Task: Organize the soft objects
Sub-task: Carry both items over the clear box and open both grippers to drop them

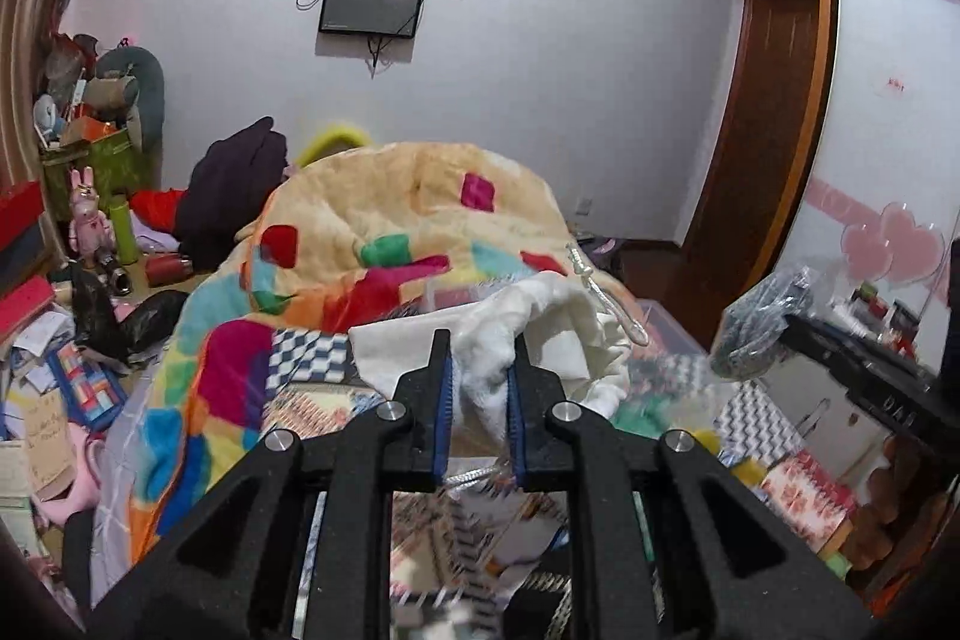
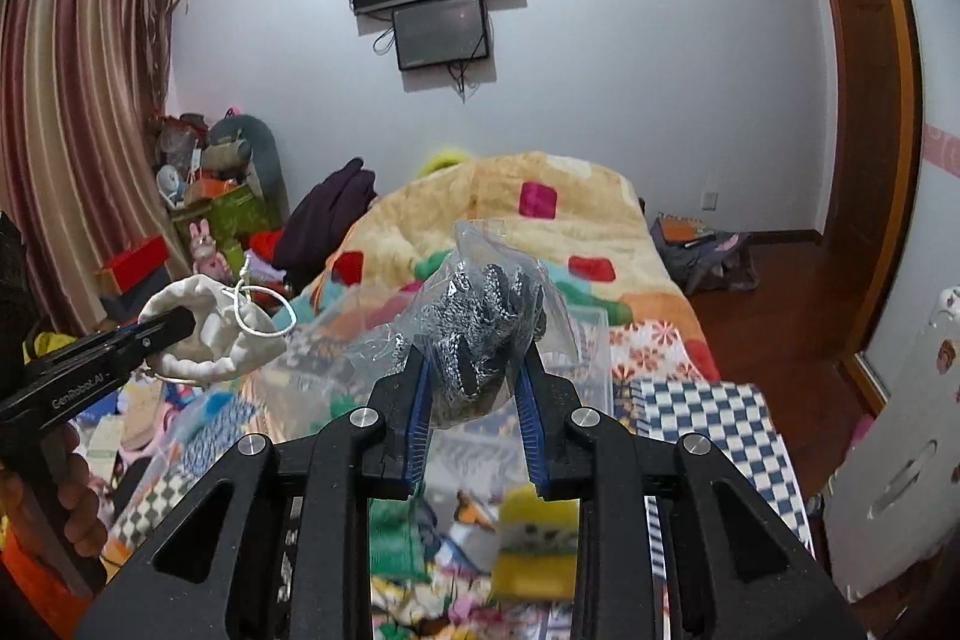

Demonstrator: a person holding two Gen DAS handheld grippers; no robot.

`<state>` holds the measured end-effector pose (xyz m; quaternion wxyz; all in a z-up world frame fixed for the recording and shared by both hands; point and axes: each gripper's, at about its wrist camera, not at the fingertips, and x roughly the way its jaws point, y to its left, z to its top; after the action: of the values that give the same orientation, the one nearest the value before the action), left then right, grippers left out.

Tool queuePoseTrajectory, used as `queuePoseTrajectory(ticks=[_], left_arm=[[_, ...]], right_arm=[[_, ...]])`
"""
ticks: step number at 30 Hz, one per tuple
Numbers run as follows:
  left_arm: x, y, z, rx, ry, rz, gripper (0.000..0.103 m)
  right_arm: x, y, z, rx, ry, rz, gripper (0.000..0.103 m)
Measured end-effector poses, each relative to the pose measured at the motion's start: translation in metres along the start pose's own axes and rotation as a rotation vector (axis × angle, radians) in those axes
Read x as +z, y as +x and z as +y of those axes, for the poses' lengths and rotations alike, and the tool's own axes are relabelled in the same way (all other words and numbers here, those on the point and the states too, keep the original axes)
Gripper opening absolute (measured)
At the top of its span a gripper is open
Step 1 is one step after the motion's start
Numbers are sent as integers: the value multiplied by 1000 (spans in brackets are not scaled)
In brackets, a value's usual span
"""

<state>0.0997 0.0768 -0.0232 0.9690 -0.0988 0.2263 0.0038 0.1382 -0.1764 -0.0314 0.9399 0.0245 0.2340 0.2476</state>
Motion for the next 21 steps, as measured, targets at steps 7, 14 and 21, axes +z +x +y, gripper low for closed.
queuePoseTrajectory(ticks=[7,14,21], left_arm=[[14,33,-14,14,32,15,15],[10,82,-31,55,88,122,15],[-3,125,-37,65,126,242,15]], right_arm=[[6,32,-8,-22,39,41,24],[2,67,-16,-17,59,156,24],[-7,83,-16,-28,37,245,24]])
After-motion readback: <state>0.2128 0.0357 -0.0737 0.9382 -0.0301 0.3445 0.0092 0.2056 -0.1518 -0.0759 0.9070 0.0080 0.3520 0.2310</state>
